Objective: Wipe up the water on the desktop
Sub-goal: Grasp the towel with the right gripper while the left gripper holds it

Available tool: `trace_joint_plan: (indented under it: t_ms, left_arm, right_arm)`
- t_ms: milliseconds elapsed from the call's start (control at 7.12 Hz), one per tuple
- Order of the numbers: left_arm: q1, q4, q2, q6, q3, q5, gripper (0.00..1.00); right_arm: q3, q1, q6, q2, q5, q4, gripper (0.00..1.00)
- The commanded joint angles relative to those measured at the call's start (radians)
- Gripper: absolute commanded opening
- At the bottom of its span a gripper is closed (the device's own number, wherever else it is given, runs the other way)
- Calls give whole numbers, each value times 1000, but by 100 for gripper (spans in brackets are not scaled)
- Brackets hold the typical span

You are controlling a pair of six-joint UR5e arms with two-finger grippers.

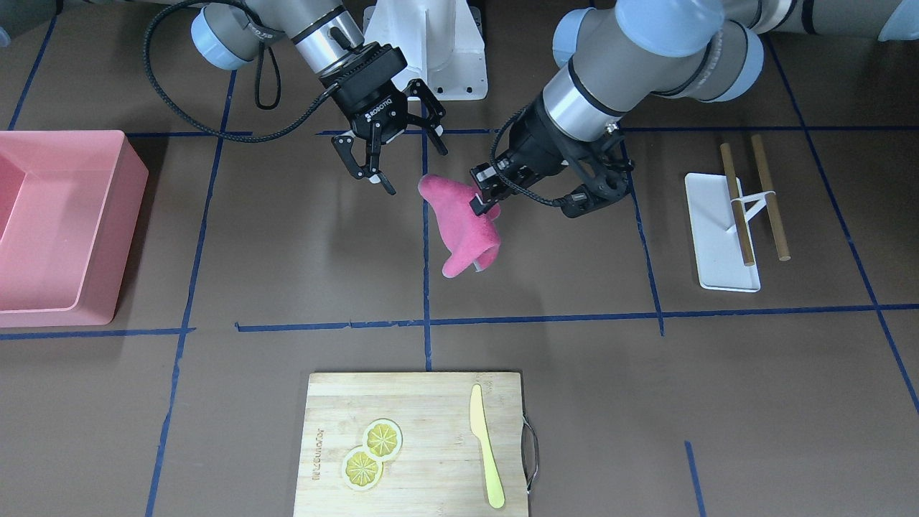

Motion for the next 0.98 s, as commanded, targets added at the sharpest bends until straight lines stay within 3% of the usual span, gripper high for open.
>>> trace_joint_plan:
  t_ms: [0, 421, 842]
  left_arm:
    - [26, 1, -22, -21, 0, 0, 0]
    - [32, 1, -37, -42, 0, 0, 0]
    - [35, -1, -34, -42, 3, 19, 0]
  right_arm:
    - [-2, -8, -2, -1, 0, 0, 99]
    - [-5, -12, -2, -3, 0, 0, 98]
    - [0, -12, 0, -3, 0, 3, 90]
